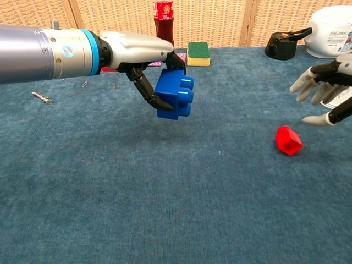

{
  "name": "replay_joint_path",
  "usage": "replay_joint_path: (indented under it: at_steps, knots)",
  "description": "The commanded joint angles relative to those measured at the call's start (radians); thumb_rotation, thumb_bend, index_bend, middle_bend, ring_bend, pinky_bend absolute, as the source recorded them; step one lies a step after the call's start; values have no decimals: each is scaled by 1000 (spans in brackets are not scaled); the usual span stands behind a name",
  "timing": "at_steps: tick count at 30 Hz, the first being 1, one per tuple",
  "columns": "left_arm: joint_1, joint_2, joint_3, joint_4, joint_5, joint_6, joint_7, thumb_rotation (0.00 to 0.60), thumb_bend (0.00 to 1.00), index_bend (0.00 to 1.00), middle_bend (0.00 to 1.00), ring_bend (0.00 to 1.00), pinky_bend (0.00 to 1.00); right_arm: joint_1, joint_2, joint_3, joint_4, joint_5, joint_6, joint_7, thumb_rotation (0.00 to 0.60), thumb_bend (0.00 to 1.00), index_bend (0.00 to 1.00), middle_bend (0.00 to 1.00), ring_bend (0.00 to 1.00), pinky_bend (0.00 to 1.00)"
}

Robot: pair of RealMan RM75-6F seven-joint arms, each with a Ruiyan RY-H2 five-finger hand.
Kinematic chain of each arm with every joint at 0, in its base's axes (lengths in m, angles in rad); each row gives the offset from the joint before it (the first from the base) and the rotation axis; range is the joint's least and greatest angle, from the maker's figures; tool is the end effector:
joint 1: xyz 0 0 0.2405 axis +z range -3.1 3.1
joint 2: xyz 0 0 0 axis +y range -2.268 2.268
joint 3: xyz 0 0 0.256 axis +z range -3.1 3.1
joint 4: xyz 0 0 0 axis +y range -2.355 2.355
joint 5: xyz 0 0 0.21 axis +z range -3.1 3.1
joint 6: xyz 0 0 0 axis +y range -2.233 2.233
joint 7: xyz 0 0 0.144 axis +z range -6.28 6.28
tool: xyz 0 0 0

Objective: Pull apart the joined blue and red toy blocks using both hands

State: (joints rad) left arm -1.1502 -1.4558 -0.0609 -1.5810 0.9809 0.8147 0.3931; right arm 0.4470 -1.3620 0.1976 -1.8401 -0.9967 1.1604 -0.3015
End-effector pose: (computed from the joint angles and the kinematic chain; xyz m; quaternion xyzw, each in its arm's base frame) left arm -0.0439 0.3571 -0.0253 -0.8564 -0.2602 -0.3248 0.3056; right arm -0.2002 -0.2768 0.0488 0.5956 -0.5297 0.3889 0.4620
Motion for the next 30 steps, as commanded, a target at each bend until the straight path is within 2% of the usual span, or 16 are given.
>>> replay_joint_path:
  at_steps: [1, 3, 5, 10, 13, 21, 30]
  knots:
    - [1, -10, 7, 8, -23, -10, 23, 413, 205, 320, 321, 166, 148, -13, 27, -1, -22, -19, 20, 10, 600, 302, 278, 327, 348, 272]
    - [-1, -17, 12, 7, -52, -17, 48, 408, 184, 192, 249, 103, 145, -20, 42, -3, -32, -32, 31, 15, 600, 302, 277, 327, 348, 271]
    - [-7, -18, 19, -1, -95, -20, 85, 404, 170, 137, 200, 65, 131, -29, 55, -5, -39, -47, 46, 24, 600, 302, 277, 327, 348, 271]
    - [7, 16, 19, -67, -174, 52, 155, 368, 145, 83, 140, 12, 91, -44, 79, -6, -37, -76, 60, 63, 600, 302, 277, 327, 348, 270]
    - [33, 39, 12, -113, -177, 120, 165, 331, 144, 76, 135, 7, 89, -50, 91, -3, -31, -89, 64, 84, 600, 303, 277, 327, 348, 270]
    - [175, 157, 31, -278, -87, 345, 153, 412, 180, 75, 135, 7, 89, -66, 99, -8, 35, -155, 101, 114, 600, 302, 325, 373, 400, 299]
    - [370, 363, 120, -432, 30, 495, 80, 416, 191, 75, 135, 7, 89, -113, 83, -37, 112, -240, 191, 110, 599, 302, 371, 406, 431, 320]
